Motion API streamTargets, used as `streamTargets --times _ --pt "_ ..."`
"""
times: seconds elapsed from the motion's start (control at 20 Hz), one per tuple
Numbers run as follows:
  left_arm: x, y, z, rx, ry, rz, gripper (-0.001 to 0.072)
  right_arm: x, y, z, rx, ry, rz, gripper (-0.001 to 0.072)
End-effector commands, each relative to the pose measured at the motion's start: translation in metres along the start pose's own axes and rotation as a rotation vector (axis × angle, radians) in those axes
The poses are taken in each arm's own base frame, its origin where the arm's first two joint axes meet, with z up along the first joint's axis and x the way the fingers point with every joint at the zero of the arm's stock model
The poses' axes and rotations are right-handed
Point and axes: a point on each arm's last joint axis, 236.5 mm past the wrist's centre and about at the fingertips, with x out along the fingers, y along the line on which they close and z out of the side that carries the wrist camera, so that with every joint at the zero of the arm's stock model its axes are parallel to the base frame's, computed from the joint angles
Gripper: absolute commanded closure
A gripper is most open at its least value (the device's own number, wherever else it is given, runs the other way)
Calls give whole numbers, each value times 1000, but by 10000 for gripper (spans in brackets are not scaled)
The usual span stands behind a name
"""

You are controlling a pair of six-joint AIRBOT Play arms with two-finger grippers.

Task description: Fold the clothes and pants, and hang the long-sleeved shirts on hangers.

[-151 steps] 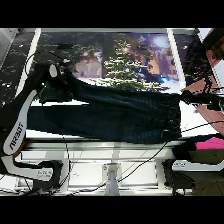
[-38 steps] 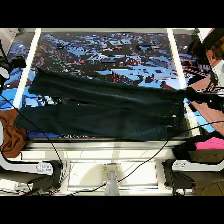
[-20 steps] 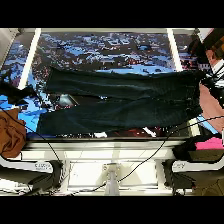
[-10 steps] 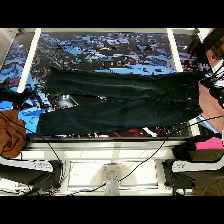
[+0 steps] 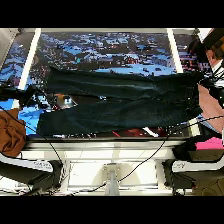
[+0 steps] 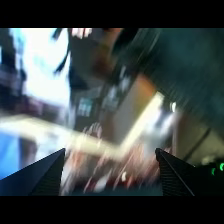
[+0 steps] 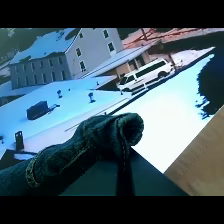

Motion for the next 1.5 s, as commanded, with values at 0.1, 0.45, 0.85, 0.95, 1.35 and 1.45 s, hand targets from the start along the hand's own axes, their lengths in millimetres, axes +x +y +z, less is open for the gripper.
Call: streamTargets --times 0.1,0.45,0.85,0.95,1.35,1.45 --pt "-16 62 -58 -129 235 253 104 0 1 -1 -5 5 2 677" --pt "3 56 -70 -130 307 254 104 0 1 -1 -5 5 2 677" --pt "60 24 -56 -68 274 207 203 0 2 -3 -5 12 7 677" --pt "61 22 -45 -67 223 198 370 0 2 -3 -7 14 8 676" --pt "18 -5 24 19 -130 167 680 0 3 -9 -30 40 15 677" --pt "-4 -18 40 93 -230 159 680 0 3 -9 -30 40 15 677"
